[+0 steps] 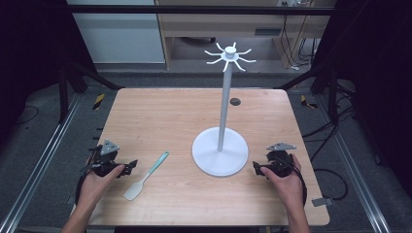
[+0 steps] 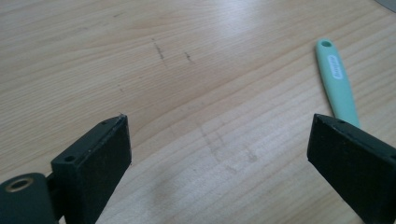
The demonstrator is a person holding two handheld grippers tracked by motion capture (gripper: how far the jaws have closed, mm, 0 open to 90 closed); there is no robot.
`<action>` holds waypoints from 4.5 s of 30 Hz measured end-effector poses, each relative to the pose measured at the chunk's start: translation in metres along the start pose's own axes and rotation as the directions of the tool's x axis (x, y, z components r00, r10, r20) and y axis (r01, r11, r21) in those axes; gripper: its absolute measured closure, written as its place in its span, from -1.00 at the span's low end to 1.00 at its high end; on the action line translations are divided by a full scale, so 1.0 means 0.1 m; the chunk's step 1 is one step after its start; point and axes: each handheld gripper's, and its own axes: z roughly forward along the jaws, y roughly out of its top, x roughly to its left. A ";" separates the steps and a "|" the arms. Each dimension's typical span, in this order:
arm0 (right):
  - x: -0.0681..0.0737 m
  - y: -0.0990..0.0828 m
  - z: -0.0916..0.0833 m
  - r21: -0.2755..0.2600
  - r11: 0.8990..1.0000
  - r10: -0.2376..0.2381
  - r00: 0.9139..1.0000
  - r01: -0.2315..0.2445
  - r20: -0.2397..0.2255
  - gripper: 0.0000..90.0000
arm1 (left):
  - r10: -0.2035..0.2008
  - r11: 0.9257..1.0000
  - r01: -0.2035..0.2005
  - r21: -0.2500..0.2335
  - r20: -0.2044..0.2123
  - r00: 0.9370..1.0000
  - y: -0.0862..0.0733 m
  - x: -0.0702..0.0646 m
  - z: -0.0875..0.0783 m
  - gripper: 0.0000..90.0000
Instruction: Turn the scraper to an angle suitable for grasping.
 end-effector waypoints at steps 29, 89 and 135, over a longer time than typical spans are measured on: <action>-0.03 0.00 -0.03 -0.005 1.000 0.023 1.000 -0.023 0.008 -0.78 | 0.081 0.997 -0.082 -0.002 0.102 0.991 0.71 -0.36 0.23 0.41; -0.04 -0.01 -0.02 0.006 1.000 0.026 1.000 -0.026 0.000 -0.76 | 0.174 0.969 -0.200 0.147 0.171 0.970 0.57 -0.95 0.67 1.00; -0.05 -0.01 -0.03 0.006 1.000 0.026 1.000 -0.026 -0.002 -0.76 | 0.391 0.885 -0.444 0.138 0.298 0.871 0.75 -1.26 0.20 0.46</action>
